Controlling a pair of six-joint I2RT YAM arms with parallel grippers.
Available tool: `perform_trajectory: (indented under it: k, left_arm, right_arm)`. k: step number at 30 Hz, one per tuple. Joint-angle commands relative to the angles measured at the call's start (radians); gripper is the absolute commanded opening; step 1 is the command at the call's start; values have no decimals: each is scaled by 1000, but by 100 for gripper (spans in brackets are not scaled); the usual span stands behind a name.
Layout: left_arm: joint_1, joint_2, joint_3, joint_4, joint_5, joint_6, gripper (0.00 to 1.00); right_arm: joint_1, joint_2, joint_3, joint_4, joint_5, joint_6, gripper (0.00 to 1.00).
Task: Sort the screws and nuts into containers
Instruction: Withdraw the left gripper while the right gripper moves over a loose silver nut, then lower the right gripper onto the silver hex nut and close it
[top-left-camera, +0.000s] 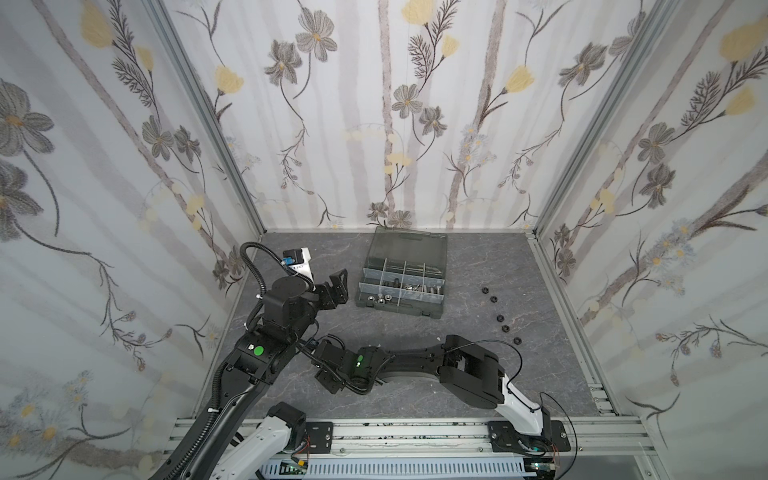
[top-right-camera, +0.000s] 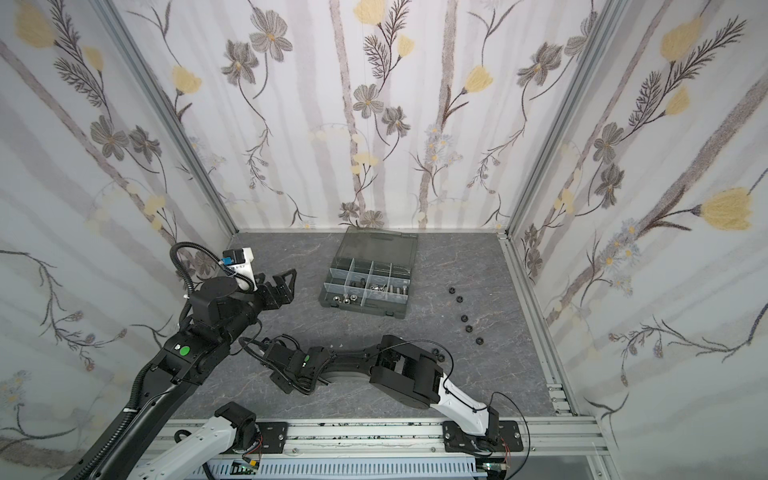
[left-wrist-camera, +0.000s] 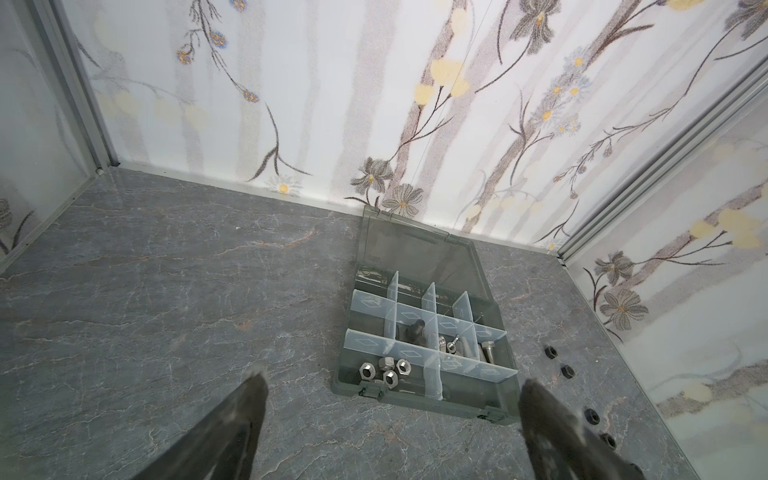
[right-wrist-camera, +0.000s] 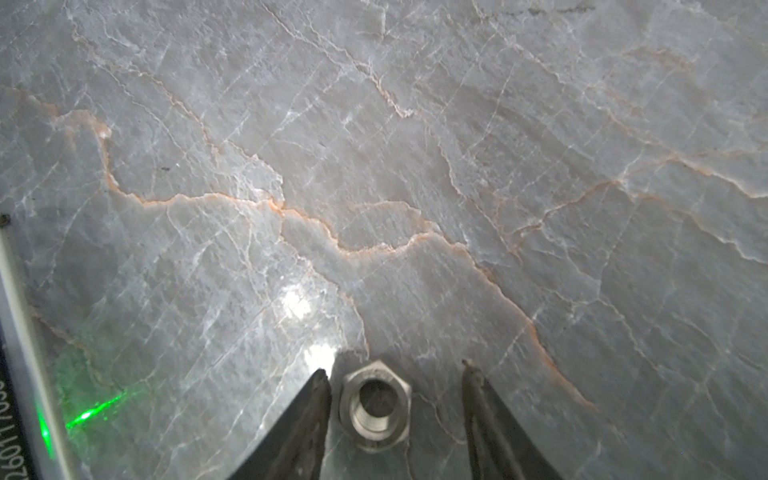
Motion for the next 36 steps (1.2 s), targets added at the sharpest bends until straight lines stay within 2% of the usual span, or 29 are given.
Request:
perform_trajectory:
  k: [1, 10, 25, 36]
  left_arm:
    - [0, -8, -4, 41, -18, 11, 95]
    - [2, -17, -4, 39, -22, 7, 95]
    - [3, -20, 3, 25, -16, -15, 96]
    - [5, -26, 14, 12, -13, -42, 96]
  right_arm:
    - [2, 26, 18, -75, -22, 4, 43]
    - [17, 30, 30, -104, 26, -7, 29]
    - [42, 18, 30, -145, 85, -18, 31]
    - [37, 0, 16, -141, 77, -10, 15]
